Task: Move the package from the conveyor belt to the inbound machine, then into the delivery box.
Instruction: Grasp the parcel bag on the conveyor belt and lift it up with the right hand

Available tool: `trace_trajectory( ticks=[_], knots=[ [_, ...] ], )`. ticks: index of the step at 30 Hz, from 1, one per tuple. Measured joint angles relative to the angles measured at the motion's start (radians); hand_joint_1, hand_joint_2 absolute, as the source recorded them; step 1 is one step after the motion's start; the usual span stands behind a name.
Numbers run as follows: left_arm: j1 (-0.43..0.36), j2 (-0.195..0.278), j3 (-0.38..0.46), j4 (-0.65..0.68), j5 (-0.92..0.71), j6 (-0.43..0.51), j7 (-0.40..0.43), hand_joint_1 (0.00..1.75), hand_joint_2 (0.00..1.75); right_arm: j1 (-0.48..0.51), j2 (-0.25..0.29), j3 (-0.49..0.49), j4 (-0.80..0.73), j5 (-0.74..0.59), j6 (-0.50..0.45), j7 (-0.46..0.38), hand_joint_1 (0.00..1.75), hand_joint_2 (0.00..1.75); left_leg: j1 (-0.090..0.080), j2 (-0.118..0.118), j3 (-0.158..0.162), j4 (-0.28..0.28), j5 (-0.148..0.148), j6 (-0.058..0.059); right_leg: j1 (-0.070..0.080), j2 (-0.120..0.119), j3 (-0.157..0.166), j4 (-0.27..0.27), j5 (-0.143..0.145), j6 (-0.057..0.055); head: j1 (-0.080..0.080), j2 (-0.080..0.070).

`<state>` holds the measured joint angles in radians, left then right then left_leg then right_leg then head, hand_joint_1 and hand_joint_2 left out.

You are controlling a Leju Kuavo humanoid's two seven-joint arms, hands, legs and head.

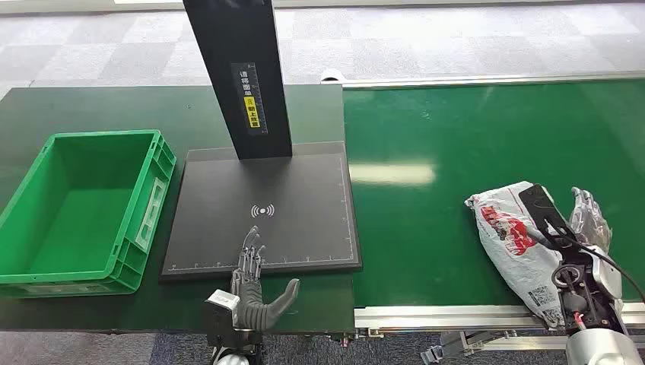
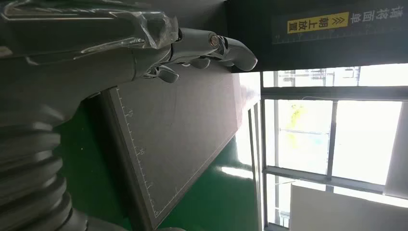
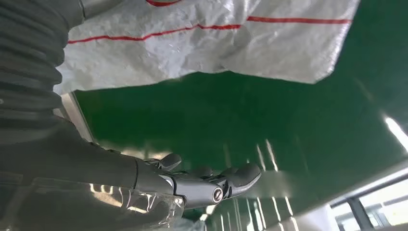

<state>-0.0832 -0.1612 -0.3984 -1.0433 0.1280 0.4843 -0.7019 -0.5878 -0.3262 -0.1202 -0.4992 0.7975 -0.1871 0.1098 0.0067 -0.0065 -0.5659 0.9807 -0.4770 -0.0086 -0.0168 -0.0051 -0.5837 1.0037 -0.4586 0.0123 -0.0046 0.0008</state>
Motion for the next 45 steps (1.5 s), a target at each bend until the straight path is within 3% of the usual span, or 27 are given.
trace_trajectory(
  ticks=[10,14,30,35,38,42,45],
  knots=[
    [0.006,0.001,0.002,-0.017,0.002,0.009,0.0,0.0,1.75,-0.058,0.016,-0.027,0.122,-0.02,0.281,0.001,0.0,1.75,0.0,0.0,0.0,0.0,0.0,0.0,0.0,0.0,0.0,0.0,0.0,0.0,0.0,0.0],
    [0.005,0.001,0.002,-0.017,0.0,0.004,0.0,0.0,1.75,-0.066,0.028,-0.04,0.144,-0.044,0.415,-0.031,1.75,1.75,0.0,0.0,0.0,0.0,0.0,0.0,0.0,0.0,0.0,0.0,0.0,0.0,0.0,0.0],
    [-0.006,-0.005,0.003,-0.003,-0.001,-0.005,0.0,0.0,1.75,-0.104,0.038,-0.04,0.176,-0.019,0.44,0.007,1.75,1.75,0.0,0.001,0.001,0.0,0.0,0.0,0.0,0.0,0.0,0.0,0.0,0.0,0.0,0.0],
    [-0.004,-0.005,0.006,-0.004,0.001,0.012,0.0,0.0,1.75,-0.104,0.051,-0.04,0.178,-0.019,0.358,-0.008,1.75,1.75,0.0,0.0,0.0,0.0,0.0,0.0,0.0,0.0,0.001,0.0,0.0,0.0,0.0,0.0],
    [0.009,-0.002,0.013,-0.027,0.008,0.039,0.0,0.0,1.75,-0.103,0.073,-0.049,0.155,-0.068,0.241,-0.158,1.75,1.75,0.0,0.001,-0.001,0.0,0.0,0.0,0.0,0.001,0.0,0.0,0.0,0.0,0.0,0.0],
    [0.051,0.006,0.036,-0.11,0.005,0.068,0.0,0.0,1.75,-0.058,0.135,-0.083,-0.029,-0.252,-0.031,-0.432,1.75,1.75,0.001,-0.002,-0.001,0.0,0.0,0.0,0.001,-0.001,0.0,0.001,-0.001,0.0,0.0,0.0],
    [0.073,0.017,0.047,-0.163,-0.011,0.069,0.0,0.0,1.75,0.048,0.185,-0.084,-0.296,-0.434,-0.083,-0.494,1.75,1.75,0.003,-0.005,-0.001,0.0,0.0,-0.001,0.003,-0.005,0.001,0.001,-0.003,-0.001,0.0,0.0]
  ],
)
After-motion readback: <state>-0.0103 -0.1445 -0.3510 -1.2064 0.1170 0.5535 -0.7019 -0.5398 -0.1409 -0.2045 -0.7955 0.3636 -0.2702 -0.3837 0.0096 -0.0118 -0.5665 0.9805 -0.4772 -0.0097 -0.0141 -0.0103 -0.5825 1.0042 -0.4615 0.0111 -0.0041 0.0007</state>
